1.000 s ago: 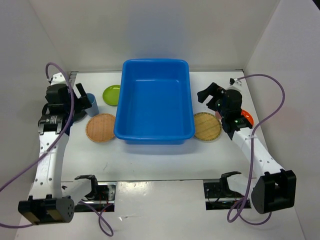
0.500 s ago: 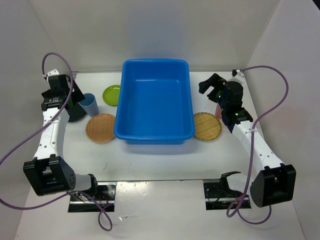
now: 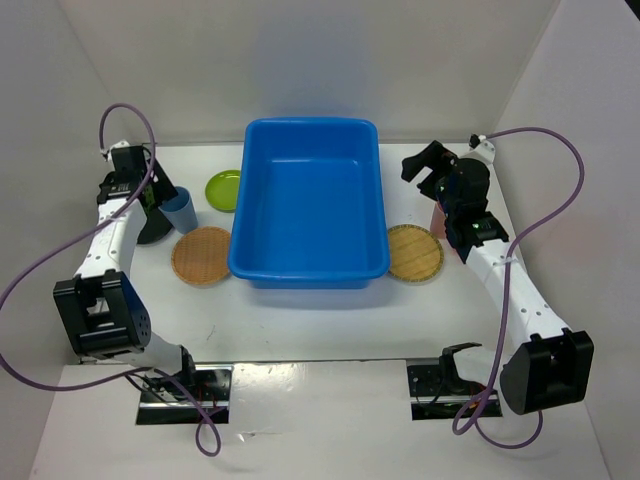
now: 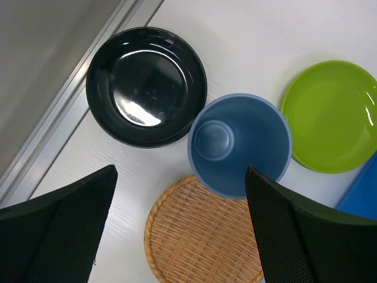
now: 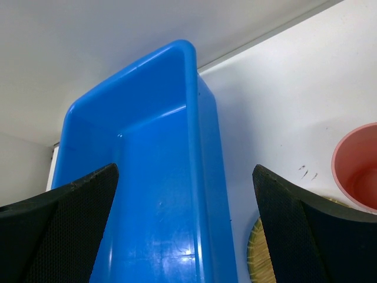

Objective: Place the mixed dishes into the plastic bin

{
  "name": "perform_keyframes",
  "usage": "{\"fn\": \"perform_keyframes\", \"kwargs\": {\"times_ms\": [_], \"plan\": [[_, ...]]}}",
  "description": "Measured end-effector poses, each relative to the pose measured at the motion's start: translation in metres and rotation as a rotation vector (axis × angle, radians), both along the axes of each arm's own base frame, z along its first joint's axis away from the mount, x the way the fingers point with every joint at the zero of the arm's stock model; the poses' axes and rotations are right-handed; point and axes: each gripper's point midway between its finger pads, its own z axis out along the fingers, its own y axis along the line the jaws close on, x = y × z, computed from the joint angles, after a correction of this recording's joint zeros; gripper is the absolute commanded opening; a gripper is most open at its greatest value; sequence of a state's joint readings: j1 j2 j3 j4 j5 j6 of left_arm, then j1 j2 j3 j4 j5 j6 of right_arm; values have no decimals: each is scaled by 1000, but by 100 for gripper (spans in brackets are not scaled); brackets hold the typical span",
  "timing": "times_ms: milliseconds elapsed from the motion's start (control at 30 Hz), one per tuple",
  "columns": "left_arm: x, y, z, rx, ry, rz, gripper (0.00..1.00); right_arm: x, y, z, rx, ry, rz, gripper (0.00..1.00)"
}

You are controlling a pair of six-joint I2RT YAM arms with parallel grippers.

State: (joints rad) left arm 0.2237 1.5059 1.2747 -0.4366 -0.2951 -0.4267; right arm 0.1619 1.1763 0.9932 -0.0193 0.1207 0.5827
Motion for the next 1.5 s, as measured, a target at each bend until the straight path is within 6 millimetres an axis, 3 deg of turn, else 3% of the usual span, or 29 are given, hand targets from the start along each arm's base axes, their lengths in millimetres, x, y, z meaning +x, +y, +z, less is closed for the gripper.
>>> {"fn": "perform_keyframes", "kwargs": {"times_ms": [233, 400, 467, 633, 767, 800, 933, 1100, 1233, 1400, 1500], "plan": [[10, 1, -24, -24, 38, 14, 92, 1, -3, 0, 1, -1, -7, 99], [13, 2, -45, -47, 78, 30, 80, 1, -4, 0, 1, -1, -8, 99], [14, 3, -50, -46, 84, 43, 72, 1, -4, 0, 2, -1, -8, 99], [17, 6, -57, -44, 94, 54, 64, 1, -4, 1, 3, -1, -8, 99], [18, 6, -67, -52, 110, 59, 44, 1, -8, 0, 2, 2, -21, 99], [18, 5, -70, -58, 114, 63, 31, 1, -11, -1, 2, 3, -33, 99], [19, 4, -75, -70, 126, 67, 0, 4, -31, 0, 11, 2, -101, 99], [27, 6, -54, -63, 95, 62, 0, 16, -56, 0, 13, 44, -175, 99], [27, 5, -24, -48, 51, 50, 0, 29, -79, 1, 4, 88, -240, 99], [33, -8, 53, -17, -87, -46, 0, 24, -110, -20, -24, 186, -346, 99], [30, -37, 105, -13, -200, -177, 0, 19, -128, -38, -44, 251, -407, 99]]}}
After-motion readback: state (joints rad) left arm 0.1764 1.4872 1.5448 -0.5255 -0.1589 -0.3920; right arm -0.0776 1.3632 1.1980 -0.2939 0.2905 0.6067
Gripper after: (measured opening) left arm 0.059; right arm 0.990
